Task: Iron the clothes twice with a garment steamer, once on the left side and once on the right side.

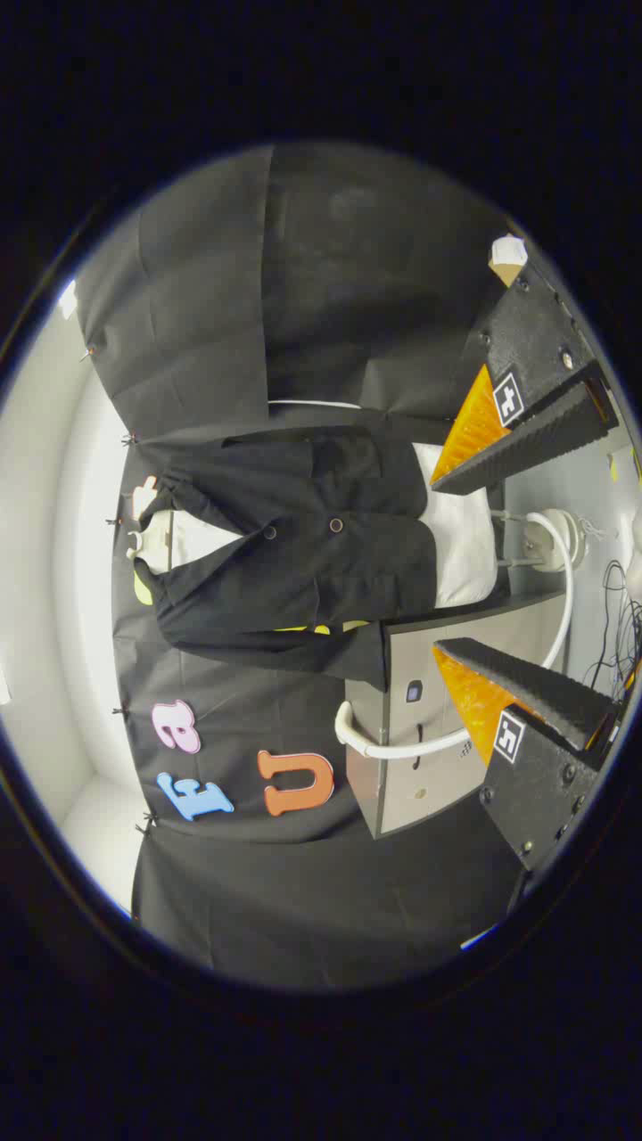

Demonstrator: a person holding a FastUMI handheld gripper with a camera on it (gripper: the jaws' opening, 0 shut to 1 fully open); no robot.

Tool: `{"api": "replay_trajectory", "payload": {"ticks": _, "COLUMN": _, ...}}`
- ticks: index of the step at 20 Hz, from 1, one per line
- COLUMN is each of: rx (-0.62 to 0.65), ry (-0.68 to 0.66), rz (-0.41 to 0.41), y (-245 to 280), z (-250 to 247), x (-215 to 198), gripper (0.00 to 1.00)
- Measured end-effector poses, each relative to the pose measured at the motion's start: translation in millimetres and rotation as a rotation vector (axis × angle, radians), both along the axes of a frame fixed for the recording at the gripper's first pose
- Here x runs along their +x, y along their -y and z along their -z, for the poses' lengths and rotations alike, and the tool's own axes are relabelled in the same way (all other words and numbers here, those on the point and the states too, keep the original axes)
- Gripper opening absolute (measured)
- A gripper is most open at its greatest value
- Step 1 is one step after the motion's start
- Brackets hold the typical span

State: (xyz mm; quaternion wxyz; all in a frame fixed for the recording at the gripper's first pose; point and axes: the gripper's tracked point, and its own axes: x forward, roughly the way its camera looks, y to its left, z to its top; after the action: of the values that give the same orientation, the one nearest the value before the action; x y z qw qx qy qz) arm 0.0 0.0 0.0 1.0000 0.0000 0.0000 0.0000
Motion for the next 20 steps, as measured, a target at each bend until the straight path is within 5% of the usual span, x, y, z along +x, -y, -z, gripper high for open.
{"api": "replay_trajectory", "payload": {"ticks": 20, "rx": -0.005, "ry": 0.019, "rz": -0.005, "y": -32.8, "z": -28.4, "x": 32.4, "gripper": 1.0}}
